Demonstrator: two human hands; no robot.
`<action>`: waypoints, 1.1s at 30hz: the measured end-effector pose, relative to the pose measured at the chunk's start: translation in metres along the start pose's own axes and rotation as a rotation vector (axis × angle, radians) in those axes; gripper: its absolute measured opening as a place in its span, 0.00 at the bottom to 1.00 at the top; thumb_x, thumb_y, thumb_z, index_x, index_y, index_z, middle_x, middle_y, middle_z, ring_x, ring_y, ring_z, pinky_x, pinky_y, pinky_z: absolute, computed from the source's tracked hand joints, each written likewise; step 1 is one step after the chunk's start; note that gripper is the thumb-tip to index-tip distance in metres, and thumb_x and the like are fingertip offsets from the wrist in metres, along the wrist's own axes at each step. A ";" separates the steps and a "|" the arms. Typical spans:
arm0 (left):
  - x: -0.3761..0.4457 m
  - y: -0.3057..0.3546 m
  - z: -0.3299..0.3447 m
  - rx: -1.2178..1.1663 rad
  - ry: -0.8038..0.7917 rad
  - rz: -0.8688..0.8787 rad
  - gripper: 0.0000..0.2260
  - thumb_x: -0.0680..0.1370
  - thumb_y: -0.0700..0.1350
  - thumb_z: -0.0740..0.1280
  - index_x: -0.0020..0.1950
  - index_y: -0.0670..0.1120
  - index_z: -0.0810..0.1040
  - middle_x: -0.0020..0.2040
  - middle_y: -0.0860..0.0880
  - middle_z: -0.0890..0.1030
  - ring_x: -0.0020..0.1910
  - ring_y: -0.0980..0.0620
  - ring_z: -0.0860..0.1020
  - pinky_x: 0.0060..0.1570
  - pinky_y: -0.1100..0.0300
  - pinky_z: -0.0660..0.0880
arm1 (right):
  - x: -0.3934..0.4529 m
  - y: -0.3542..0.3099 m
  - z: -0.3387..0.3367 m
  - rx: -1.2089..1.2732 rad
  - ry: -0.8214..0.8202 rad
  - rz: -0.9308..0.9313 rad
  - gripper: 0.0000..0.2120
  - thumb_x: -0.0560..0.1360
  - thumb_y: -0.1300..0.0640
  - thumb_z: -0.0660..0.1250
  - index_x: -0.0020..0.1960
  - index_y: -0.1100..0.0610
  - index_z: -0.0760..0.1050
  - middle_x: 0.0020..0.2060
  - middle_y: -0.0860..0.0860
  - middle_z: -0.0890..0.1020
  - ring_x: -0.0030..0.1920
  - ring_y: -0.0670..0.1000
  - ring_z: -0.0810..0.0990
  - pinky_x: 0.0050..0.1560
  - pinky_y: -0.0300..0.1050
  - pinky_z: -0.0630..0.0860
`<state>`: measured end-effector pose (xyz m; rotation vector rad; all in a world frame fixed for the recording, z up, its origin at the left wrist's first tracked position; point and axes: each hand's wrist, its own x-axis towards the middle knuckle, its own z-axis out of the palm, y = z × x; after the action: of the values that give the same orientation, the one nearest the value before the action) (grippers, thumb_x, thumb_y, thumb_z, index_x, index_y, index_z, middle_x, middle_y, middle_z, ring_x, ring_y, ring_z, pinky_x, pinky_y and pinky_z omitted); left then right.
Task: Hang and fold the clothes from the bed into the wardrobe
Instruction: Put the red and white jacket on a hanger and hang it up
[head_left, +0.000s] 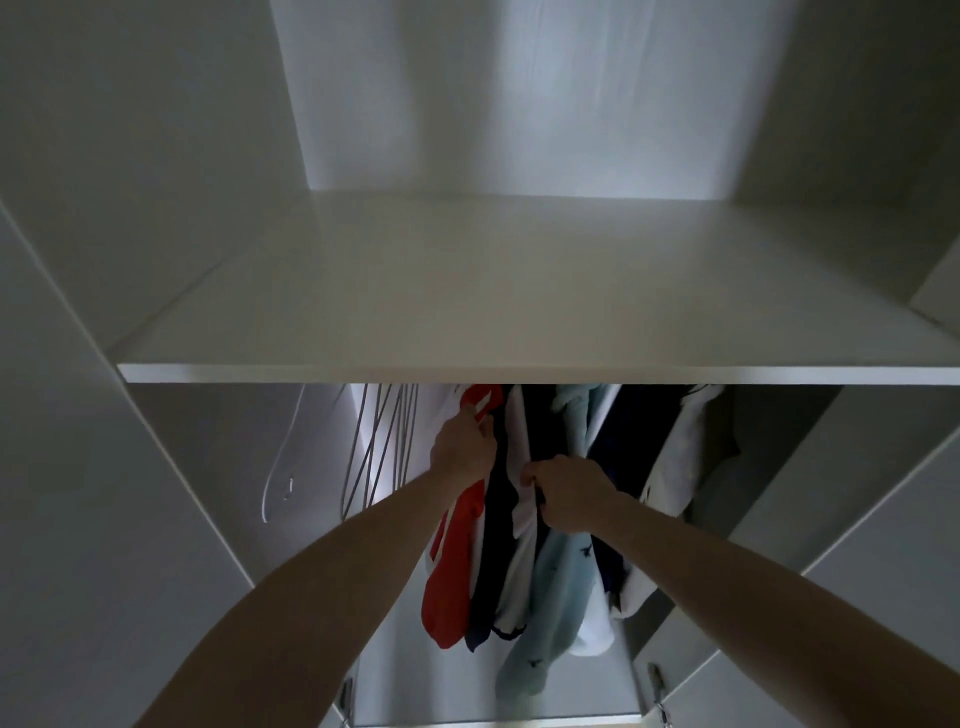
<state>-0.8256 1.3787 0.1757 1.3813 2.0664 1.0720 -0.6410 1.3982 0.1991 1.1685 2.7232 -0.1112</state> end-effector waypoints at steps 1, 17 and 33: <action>0.000 -0.006 0.003 0.012 -0.043 -0.013 0.23 0.85 0.53 0.57 0.80 0.53 0.63 0.55 0.44 0.84 0.46 0.45 0.83 0.49 0.51 0.81 | 0.001 0.000 0.002 0.017 0.003 0.006 0.24 0.76 0.61 0.63 0.70 0.45 0.71 0.58 0.52 0.82 0.55 0.55 0.81 0.48 0.47 0.78; -0.069 -0.059 -0.062 0.030 0.241 -0.014 0.09 0.79 0.43 0.72 0.58 0.51 0.78 0.47 0.57 0.80 0.42 0.57 0.80 0.43 0.64 0.77 | -0.009 -0.031 0.001 0.494 0.281 0.136 0.13 0.75 0.61 0.63 0.39 0.44 0.71 0.34 0.42 0.75 0.34 0.43 0.74 0.31 0.37 0.66; -0.055 -0.103 -0.099 -0.138 -0.065 -0.249 0.04 0.83 0.45 0.67 0.53 0.51 0.82 0.50 0.50 0.87 0.35 0.52 0.85 0.29 0.61 0.78 | 0.082 -0.136 0.005 1.189 -0.043 0.247 0.13 0.86 0.63 0.53 0.62 0.57 0.75 0.51 0.53 0.80 0.51 0.37 0.81 0.61 0.27 0.70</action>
<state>-0.9317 1.2717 0.1509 1.0472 2.0125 1.0279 -0.7943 1.3616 0.1785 1.6294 2.3336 -1.8433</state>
